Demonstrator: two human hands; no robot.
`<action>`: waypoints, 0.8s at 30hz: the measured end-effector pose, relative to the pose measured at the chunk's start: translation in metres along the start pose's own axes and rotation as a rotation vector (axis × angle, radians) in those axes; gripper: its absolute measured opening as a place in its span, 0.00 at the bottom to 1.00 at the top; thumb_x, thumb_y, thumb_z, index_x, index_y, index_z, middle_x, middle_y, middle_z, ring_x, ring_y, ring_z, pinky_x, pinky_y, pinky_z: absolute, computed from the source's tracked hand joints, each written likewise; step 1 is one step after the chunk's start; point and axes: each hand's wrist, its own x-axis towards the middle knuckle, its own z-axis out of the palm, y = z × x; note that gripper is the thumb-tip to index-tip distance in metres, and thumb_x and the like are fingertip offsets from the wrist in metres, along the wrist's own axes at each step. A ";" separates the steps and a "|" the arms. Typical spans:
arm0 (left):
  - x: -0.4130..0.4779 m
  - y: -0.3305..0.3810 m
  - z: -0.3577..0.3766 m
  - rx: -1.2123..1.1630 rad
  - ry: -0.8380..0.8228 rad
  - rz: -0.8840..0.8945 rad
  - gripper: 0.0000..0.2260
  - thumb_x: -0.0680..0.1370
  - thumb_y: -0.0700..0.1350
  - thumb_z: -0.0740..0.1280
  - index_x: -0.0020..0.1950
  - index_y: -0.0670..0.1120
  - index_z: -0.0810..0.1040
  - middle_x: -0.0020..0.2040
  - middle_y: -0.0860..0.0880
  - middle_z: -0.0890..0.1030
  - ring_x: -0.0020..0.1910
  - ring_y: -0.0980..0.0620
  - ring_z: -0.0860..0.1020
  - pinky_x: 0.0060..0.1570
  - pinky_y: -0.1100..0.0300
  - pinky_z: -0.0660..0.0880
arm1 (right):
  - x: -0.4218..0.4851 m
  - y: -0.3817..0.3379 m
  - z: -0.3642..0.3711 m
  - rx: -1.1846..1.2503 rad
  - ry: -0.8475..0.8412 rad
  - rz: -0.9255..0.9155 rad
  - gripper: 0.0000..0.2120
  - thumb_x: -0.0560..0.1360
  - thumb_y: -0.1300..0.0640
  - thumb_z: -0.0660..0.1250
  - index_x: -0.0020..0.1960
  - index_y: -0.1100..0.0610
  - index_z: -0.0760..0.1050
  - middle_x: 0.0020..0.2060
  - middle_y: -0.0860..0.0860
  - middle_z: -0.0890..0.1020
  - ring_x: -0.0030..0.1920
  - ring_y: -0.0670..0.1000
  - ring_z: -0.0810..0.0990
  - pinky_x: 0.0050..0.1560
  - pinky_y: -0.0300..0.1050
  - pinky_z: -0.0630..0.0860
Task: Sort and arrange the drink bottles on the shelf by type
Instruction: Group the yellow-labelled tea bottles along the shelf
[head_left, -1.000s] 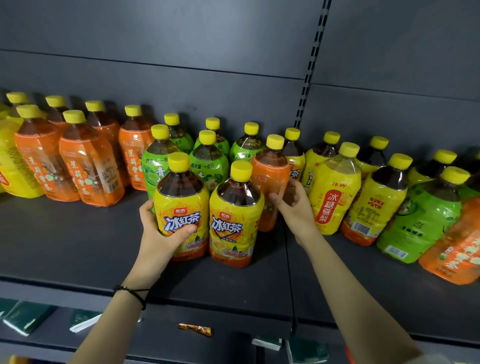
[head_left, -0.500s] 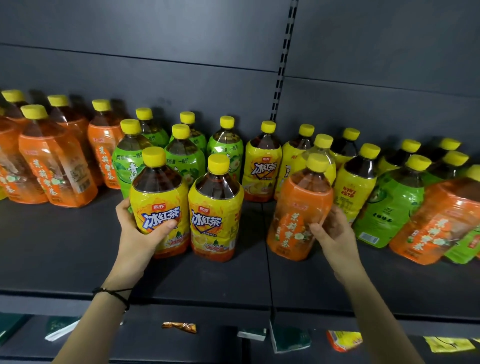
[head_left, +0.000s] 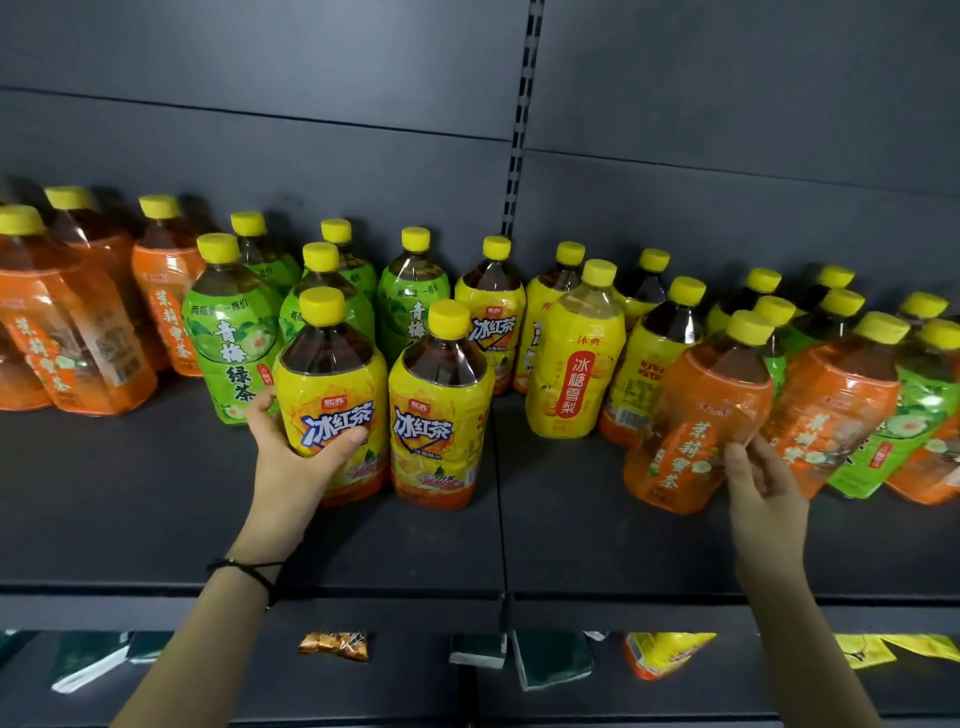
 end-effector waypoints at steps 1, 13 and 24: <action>-0.001 0.000 0.002 -0.001 -0.003 -0.001 0.43 0.58 0.57 0.76 0.66 0.54 0.58 0.60 0.48 0.74 0.57 0.54 0.77 0.56 0.51 0.75 | -0.003 0.000 -0.001 -0.026 0.061 -0.003 0.19 0.77 0.54 0.66 0.68 0.56 0.71 0.57 0.52 0.79 0.54 0.42 0.78 0.51 0.35 0.77; -0.002 0.002 0.012 -0.023 -0.009 -0.017 0.43 0.56 0.57 0.76 0.64 0.56 0.57 0.61 0.49 0.73 0.56 0.59 0.75 0.51 0.59 0.74 | -0.023 -0.028 0.092 -0.065 -0.290 -0.064 0.26 0.73 0.56 0.71 0.69 0.54 0.67 0.62 0.47 0.76 0.60 0.43 0.76 0.59 0.39 0.75; -0.002 0.000 0.011 -0.034 -0.011 -0.022 0.44 0.54 0.57 0.76 0.65 0.58 0.57 0.64 0.46 0.72 0.58 0.54 0.75 0.54 0.53 0.73 | 0.027 -0.003 0.133 -0.274 -0.059 -0.030 0.35 0.74 0.44 0.69 0.75 0.52 0.60 0.69 0.50 0.68 0.69 0.52 0.69 0.68 0.57 0.70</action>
